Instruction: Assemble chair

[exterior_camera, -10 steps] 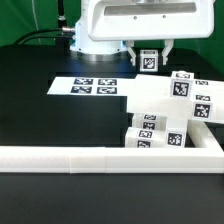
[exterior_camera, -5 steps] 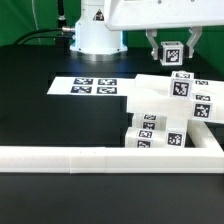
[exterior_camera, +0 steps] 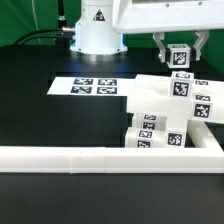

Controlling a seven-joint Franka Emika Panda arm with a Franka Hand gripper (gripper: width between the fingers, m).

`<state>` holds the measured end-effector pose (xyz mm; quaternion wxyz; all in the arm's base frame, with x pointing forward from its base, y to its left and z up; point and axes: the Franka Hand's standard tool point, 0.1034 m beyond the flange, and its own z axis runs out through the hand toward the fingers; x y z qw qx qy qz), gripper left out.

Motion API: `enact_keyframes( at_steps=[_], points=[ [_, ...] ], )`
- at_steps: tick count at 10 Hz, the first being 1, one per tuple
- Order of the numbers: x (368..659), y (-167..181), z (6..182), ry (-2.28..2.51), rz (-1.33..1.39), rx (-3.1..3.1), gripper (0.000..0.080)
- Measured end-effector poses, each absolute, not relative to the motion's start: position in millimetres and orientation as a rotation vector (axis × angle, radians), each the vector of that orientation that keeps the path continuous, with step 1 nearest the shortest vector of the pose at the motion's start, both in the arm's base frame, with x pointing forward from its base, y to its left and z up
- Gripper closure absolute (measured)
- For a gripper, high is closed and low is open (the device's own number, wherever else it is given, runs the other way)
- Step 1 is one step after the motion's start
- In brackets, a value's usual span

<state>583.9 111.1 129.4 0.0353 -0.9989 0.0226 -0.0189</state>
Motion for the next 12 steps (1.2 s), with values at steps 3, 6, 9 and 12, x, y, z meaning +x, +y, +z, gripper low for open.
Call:
enact_keyframes(
  at_steps=[3,6,9,12],
  points=[
    [583.8,112.7,125.4,0.071,-0.051,-3.072,0.0514],
    [583.3,114.5,123.4,0.069,-0.051,-3.072,0.0514],
    [584.5,114.7,122.9,0.068,-0.060,-3.072,0.0514],
    [584.7,116.6,122.7,0.068,-0.067,-3.071,0.0514]
  ],
)
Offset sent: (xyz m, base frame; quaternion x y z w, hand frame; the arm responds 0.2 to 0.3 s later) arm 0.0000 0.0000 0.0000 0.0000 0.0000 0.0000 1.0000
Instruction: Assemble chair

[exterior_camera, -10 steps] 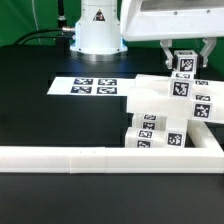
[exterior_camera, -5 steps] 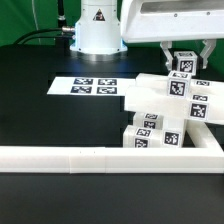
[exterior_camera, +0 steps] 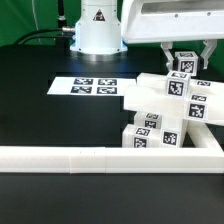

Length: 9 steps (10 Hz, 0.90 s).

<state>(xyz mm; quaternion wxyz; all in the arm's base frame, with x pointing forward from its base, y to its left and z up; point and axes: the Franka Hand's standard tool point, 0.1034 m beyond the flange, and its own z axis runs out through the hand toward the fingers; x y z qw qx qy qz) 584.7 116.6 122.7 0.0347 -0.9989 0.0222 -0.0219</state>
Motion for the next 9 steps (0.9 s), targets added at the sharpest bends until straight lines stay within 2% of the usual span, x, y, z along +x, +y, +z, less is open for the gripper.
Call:
enact_keyframes(
  at_steps=[9],
  points=[
    [581.3,124.4,118.3,0.106,-0.112,-3.065,0.0514]
  ],
)
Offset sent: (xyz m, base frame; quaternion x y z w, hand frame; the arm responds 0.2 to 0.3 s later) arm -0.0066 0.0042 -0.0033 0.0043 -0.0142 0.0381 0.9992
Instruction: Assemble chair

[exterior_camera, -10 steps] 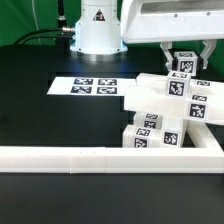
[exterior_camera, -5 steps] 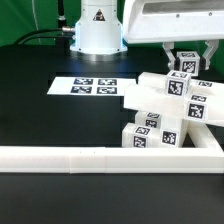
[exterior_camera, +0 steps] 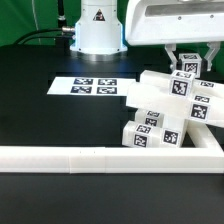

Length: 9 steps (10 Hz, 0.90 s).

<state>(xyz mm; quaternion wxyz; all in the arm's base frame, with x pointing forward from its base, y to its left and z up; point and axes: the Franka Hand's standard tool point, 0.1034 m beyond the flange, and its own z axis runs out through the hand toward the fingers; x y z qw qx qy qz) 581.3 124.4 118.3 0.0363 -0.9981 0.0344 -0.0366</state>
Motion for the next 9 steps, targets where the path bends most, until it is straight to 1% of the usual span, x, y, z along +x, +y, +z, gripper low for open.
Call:
enact_keyframes(
  at_steps=[3,5,9],
  points=[
    [581,124,117.1,0.106,-0.125,-3.065,0.0514],
    [585,122,113.5,0.102,-0.217,-3.059,0.0514],
    [589,107,112.7,0.081,-0.238,-3.064,0.0514]
  ],
)
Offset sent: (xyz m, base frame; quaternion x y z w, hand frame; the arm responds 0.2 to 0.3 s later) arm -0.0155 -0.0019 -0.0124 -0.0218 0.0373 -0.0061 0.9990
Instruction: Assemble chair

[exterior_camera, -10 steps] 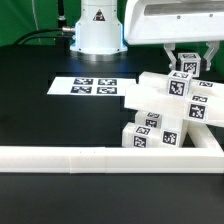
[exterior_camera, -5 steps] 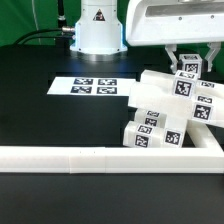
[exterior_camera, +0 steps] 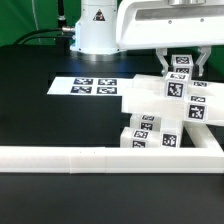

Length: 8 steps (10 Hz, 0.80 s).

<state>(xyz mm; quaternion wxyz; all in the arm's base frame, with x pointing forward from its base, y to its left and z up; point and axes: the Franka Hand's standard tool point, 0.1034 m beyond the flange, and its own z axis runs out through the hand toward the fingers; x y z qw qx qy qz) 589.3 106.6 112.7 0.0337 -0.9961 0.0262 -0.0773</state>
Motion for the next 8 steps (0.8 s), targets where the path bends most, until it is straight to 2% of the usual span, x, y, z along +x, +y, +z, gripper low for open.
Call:
enact_keyframes(
  at_steps=[3,4,5,6,8],
  points=[
    [589.2,106.2,112.6,0.082,-0.237,-3.064,0.0514],
    [589.2,106.2,112.6,0.082,-0.237,-3.064,0.0417],
    [589.2,106.2,112.5,0.082,-0.237,-3.064,0.0247],
    [589.2,106.2,112.5,0.082,-0.237,-3.064,0.0171],
    [589.2,106.2,112.5,0.082,-0.236,-3.064,0.0156]
  ],
)
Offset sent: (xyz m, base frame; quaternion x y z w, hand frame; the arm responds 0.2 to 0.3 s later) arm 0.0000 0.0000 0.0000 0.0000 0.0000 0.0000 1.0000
